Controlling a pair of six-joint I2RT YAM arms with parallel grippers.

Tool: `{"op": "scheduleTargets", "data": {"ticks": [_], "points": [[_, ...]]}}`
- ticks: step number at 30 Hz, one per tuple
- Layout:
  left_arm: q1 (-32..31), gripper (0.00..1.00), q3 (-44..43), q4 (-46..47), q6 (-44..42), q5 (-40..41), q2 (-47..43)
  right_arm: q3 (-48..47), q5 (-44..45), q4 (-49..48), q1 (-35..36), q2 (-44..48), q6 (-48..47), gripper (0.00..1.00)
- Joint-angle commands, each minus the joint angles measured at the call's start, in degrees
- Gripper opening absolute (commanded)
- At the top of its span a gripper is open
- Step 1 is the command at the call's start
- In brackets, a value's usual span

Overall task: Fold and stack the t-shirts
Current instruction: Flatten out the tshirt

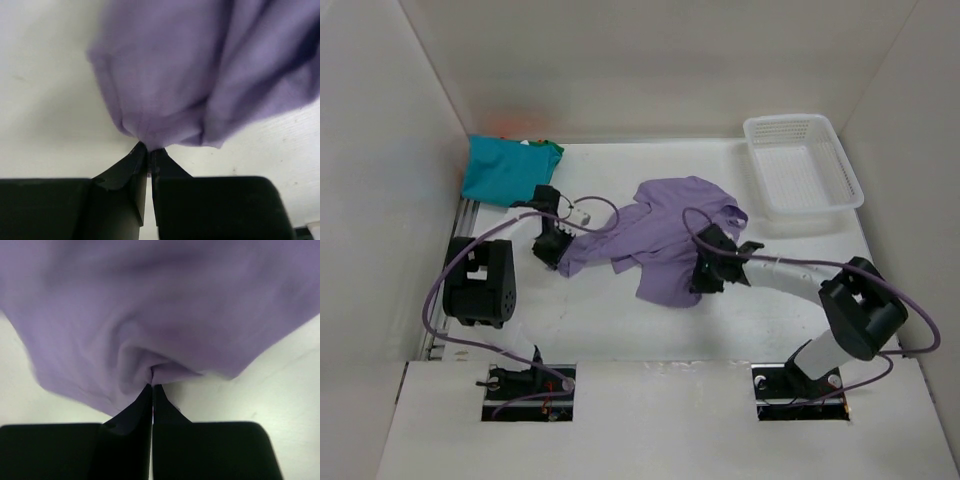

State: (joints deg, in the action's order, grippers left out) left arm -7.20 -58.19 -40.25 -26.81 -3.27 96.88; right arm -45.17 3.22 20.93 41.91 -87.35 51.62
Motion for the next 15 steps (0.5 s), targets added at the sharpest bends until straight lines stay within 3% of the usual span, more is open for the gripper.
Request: {"op": "scheduleTargets", "data": {"ticks": [1,6,9,12,15], "points": [[3.46,0.00,-12.85,5.99,3.07,-5.52,1.99,-13.39,-3.83,-0.21,-10.72,-1.85,-9.83,0.00],[6.98,0.00,-48.35,-0.35,9.56,-7.37,8.76,-61.69,-0.86,17.62,-23.31,-14.58,-24.53,0.00],[9.09,0.00,-61.83,3.05,13.96,-7.98,7.54,-88.35,0.99,26.34,-25.95,-19.60,-27.79,0.00],[10.06,0.00,-64.15,6.23,13.89,-7.54,3.94,-95.63,1.17,27.41,-27.28,-18.13,-28.94,0.00],[11.11,0.00,-62.58,5.54,13.71,-8.07,0.87,-90.83,1.43,26.27,-27.54,-11.99,-29.90,0.00]]}}
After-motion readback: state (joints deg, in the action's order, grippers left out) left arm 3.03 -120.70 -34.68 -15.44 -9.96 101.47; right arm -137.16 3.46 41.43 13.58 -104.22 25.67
